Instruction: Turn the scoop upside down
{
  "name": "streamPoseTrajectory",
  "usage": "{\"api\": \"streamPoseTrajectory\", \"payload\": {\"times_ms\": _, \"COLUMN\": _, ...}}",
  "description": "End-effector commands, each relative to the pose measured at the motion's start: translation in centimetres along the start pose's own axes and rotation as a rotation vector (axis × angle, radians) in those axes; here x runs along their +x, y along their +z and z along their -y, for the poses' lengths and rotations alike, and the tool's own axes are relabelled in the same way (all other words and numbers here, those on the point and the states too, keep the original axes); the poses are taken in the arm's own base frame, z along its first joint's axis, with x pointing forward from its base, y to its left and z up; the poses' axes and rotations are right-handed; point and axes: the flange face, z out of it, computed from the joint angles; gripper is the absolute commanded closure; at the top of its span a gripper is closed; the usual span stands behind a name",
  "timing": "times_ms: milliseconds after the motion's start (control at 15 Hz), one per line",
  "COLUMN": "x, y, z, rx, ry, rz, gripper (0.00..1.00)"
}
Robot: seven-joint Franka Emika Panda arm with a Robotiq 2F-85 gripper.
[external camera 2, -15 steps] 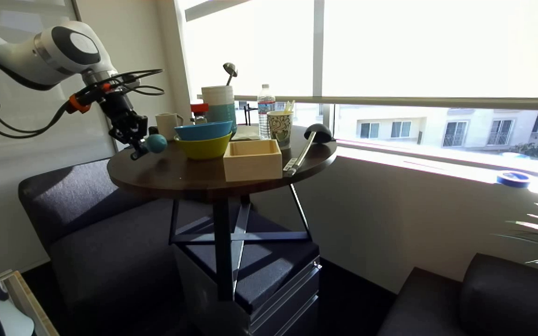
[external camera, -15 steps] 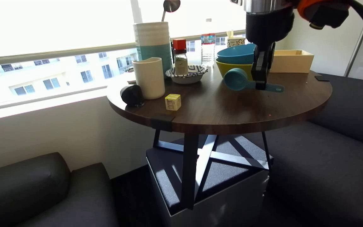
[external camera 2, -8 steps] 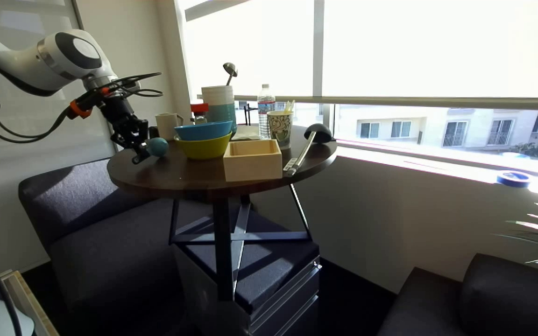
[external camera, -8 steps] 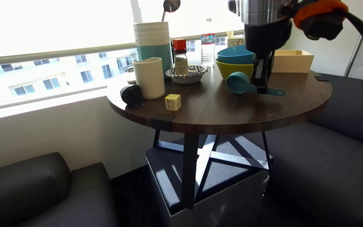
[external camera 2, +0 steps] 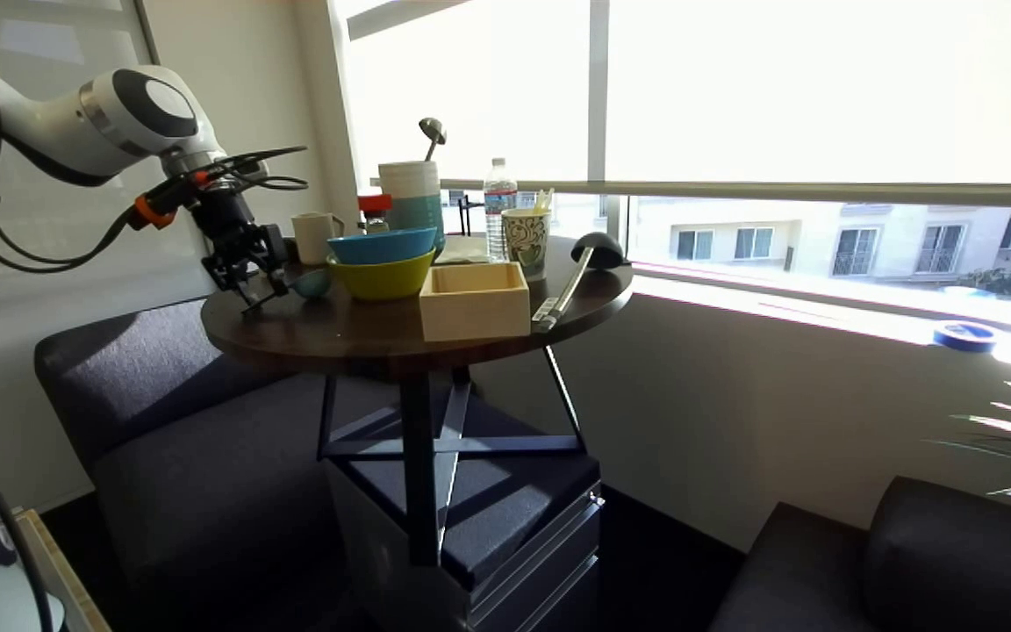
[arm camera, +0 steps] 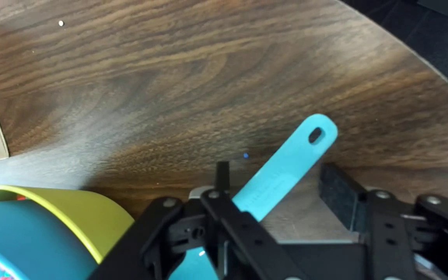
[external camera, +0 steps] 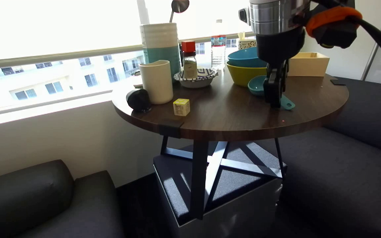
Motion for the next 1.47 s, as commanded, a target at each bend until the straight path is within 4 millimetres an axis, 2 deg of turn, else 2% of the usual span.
{"api": "streamPoseTrajectory", "payload": {"times_ms": 0, "x": 0.4, "y": -0.3, "z": 0.6, "rx": 0.003, "ry": 0.003, "rz": 0.013, "gripper": 0.05}}
{"api": "streamPoseTrajectory", "payload": {"times_ms": 133, "x": 0.5, "y": -0.2, "z": 0.6, "rx": 0.007, "ry": 0.01, "rz": 0.019, "gripper": 0.09}}
{"api": "streamPoseTrajectory", "payload": {"times_ms": 200, "x": 0.5, "y": -0.1, "z": 0.6, "rx": 0.013, "ry": 0.011, "rz": 0.022, "gripper": 0.35}}
{"api": "streamPoseTrajectory", "payload": {"times_ms": 333, "x": 0.6, "y": -0.1, "z": 0.6, "rx": 0.013, "ry": 0.017, "rz": 0.027, "gripper": 0.37}}
{"api": "streamPoseTrajectory", "payload": {"times_ms": 400, "x": 0.7, "y": -0.1, "z": 0.5, "rx": 0.015, "ry": 0.027, "rz": 0.028, "gripper": 0.1}}
{"api": "streamPoseTrajectory", "payload": {"times_ms": 467, "x": 0.8, "y": -0.2, "z": 0.4, "rx": 0.017, "ry": 0.043, "rz": 0.03, "gripper": 0.1}}
{"api": "streamPoseTrajectory", "payload": {"times_ms": 600, "x": 1.0, "y": -0.2, "z": -0.2, "rx": 0.02, "ry": 0.098, "rz": 0.047, "gripper": 0.01}}
{"api": "streamPoseTrajectory", "payload": {"times_ms": 1000, "x": 1.5, "y": 1.0, "z": -1.5, "rx": 0.095, "ry": 0.28, "rz": 0.156, "gripper": 0.0}}
{"api": "streamPoseTrajectory", "payload": {"times_ms": 1400, "x": 2.3, "y": 1.0, "z": -3.3, "rx": 0.245, "ry": 0.433, "rz": 0.192, "gripper": 0.0}}
